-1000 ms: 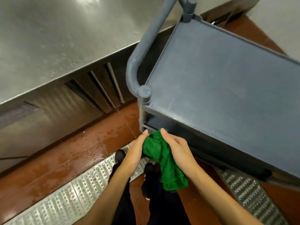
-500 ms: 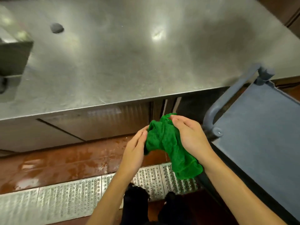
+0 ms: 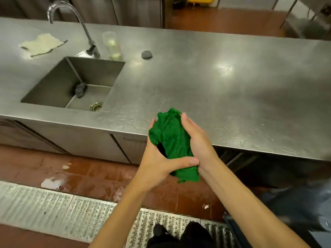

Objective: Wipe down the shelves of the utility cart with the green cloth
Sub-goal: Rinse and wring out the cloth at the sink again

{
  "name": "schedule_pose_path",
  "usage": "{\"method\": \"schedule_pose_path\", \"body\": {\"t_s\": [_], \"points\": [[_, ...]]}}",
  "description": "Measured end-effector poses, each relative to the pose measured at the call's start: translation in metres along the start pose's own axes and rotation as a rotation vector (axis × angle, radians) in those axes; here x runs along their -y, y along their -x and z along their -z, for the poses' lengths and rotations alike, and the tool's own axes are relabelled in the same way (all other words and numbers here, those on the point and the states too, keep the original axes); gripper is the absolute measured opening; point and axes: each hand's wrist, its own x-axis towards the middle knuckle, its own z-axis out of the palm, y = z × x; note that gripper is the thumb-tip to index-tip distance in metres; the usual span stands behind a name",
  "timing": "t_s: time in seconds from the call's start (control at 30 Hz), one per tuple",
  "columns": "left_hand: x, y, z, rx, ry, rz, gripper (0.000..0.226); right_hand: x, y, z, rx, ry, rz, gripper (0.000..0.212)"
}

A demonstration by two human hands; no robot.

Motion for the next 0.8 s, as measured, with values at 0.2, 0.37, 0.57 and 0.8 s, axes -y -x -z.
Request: {"method": "schedule_pose_path", "body": {"t_s": [0.2,0.37,0.57,0.8], "points": [[-0.011,-0.029,0.075,-0.244,-0.02,-0.012,0.06,0.026,-0.042,-0.053,0.438,0.472,0.058,0.034],[-0.027,-0.074,0.142,-0.449,0.05,0.041,0.055,0.031,-0.093,-0.081,0.191,0.965,0.556,0.041],[-0.059,-0.147,0.221,-0.578,0.123,0.03,0.026,0.028,-0.187,-0.11,0.405,1.255,0.811,0.068],[-0.1,-0.222,0.282,-0.49,0.113,0.123,0.042,0.037,-0.301,-0.174,0.461,1.315,0.912,0.093]]}}
